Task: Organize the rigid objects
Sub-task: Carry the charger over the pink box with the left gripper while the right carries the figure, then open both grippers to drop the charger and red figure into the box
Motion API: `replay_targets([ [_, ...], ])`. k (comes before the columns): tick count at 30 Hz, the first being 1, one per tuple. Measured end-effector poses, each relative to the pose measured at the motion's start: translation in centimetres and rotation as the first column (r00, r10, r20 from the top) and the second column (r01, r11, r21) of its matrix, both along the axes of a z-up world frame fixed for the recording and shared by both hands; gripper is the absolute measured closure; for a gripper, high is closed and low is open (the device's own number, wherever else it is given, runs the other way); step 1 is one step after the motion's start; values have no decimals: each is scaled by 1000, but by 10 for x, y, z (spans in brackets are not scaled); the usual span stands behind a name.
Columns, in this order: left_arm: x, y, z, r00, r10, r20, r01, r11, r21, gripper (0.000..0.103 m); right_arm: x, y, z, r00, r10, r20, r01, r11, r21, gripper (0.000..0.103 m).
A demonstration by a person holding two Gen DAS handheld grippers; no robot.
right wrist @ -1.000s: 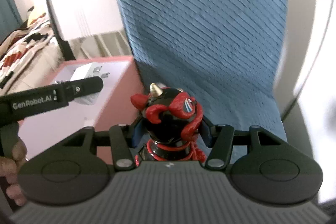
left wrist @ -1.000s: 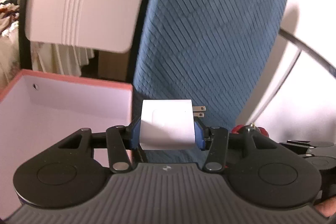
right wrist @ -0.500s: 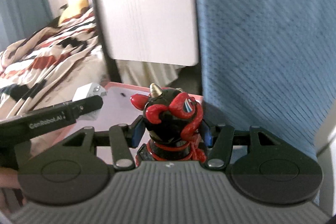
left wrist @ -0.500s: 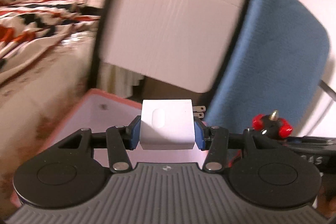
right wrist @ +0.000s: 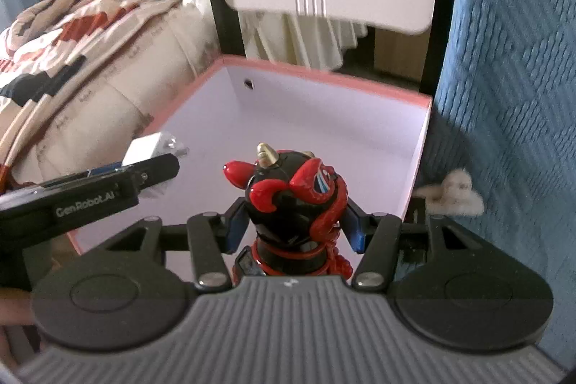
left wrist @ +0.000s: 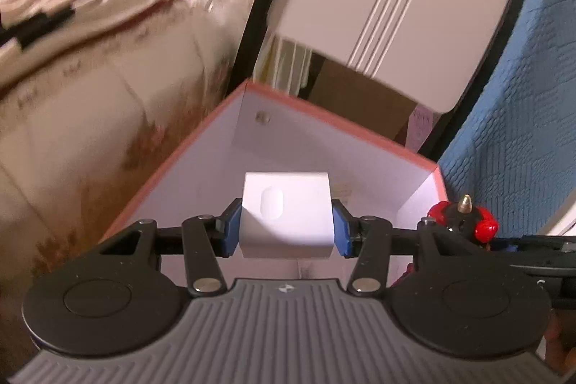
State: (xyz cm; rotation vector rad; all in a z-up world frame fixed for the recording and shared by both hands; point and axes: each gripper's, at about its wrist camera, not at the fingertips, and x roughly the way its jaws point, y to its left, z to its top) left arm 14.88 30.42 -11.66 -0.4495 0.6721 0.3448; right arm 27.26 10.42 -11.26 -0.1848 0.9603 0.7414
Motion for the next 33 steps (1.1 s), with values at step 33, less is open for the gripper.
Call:
replay_targets([
  [33,-19,-30,31,995,-12,96,11,1000,16,50,-8,-64,35,990,-46,131,28,991,130,31],
])
